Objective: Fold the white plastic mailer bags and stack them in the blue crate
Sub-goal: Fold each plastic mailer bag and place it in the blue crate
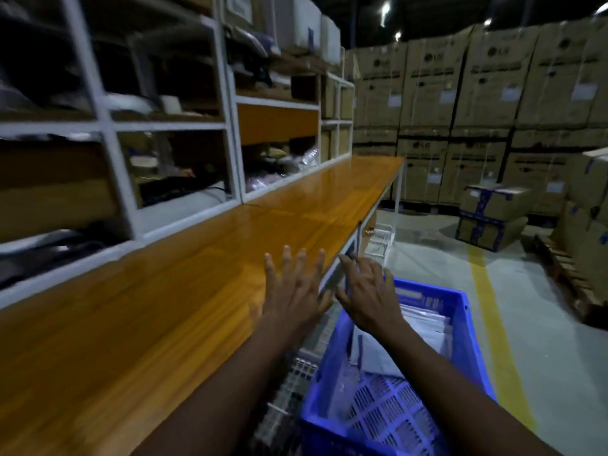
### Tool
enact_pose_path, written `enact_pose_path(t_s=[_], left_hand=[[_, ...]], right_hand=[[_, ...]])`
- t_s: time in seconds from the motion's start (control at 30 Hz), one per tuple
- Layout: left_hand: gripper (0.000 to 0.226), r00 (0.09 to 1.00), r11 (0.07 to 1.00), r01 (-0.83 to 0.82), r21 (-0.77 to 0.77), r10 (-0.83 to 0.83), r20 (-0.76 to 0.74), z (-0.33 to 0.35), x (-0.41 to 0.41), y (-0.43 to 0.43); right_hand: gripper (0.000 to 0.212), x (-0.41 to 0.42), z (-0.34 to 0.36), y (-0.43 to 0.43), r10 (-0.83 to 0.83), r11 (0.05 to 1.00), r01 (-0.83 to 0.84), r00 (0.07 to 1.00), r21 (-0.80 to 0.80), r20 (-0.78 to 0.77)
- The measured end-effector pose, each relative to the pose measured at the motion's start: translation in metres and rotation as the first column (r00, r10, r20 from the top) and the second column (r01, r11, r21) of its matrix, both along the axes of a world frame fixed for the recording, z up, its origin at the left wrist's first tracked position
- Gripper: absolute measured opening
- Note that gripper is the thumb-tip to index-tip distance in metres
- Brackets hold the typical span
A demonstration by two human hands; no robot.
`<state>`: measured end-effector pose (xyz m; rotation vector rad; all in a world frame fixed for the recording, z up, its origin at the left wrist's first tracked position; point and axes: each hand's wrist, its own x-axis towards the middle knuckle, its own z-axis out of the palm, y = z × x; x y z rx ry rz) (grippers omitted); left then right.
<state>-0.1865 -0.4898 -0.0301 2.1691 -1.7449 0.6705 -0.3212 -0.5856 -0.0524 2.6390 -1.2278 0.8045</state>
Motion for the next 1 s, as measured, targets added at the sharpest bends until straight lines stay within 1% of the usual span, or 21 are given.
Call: enact_pose_path(t_s=[0.07,0.17,0.23,0.27,0.4,0.47,0.57,0.6,0.67,0.77,0.83,0.9,1.0], left_hand=[[0.076,0.997,0.996,-0.079,-0.047,0.080,0.017,0.015,0.019,0.053],[0.076,0.966,0.968,-0.243,-0.066,0.247,0.072,0.024,0.052,0.132],[0.077,0.940,0.939,-0.327,-0.105,0.335,0.064,0.028,0.073,0.185],[0.078,0.926,0.925,-0.368,-0.096,0.374,0.055,0.028,0.083,0.211],[0.081,0.838,0.838,-0.541,-0.064,0.544,0.044,0.021,0.120,0.308],[0.081,0.794,0.795,-0.601,-0.084,0.606,0.044,0.019,0.134,0.350],[0.079,0.697,0.699,-0.716,-0.007,0.714,0.061,0.014,0.151,0.404],[0.077,0.670,0.671,-0.741,-0.004,0.740,0.053,0.011,0.156,0.419],[0.071,0.620,0.619,-0.783,0.059,0.784,0.000,0.007,0.166,0.444],[0.064,0.564,0.560,-0.821,0.114,0.826,0.004,-0.004,0.188,0.469],[0.063,0.549,0.544,-0.830,0.127,0.836,0.004,-0.004,0.201,0.474],[0.062,0.544,0.542,-0.834,0.109,0.839,-0.013,0.000,0.217,0.471],[0.063,0.542,0.541,-0.834,0.105,0.840,-0.020,0.007,0.249,0.457]], right_hand=[[0.063,0.029,0.016,0.040,0.104,0.994,-0.103,0.993,-0.018,0.050],[0.066,0.079,0.031,0.107,0.267,0.964,-0.267,0.959,-0.011,0.090],[0.065,0.113,0.034,0.151,0.363,0.932,-0.363,0.925,-0.023,0.110],[0.064,0.129,0.033,0.172,0.411,0.912,-0.410,0.906,-0.028,0.107],[0.062,0.188,0.020,0.250,0.569,0.821,-0.570,0.819,-0.002,0.078],[0.060,0.213,0.010,0.284,0.638,0.769,-0.639,0.767,-0.003,0.064],[0.061,0.242,-0.004,0.332,0.729,0.685,-0.729,0.684,0.004,0.030],[0.060,0.252,-0.008,0.346,0.751,0.660,-0.751,0.660,0.009,0.020],[0.053,0.270,-0.014,0.371,0.777,0.626,-0.779,0.627,0.041,0.048],[0.047,0.299,-0.020,0.389,0.788,0.613,-0.789,0.614,0.037,0.041],[0.049,0.314,-0.020,0.386,0.783,0.620,-0.783,0.622,0.059,0.024],[0.051,0.331,-0.020,0.379,0.779,0.623,-0.778,0.627,0.079,0.027],[0.049,0.354,-0.016,0.371,0.749,0.653,-0.748,0.661,0.121,0.041]])
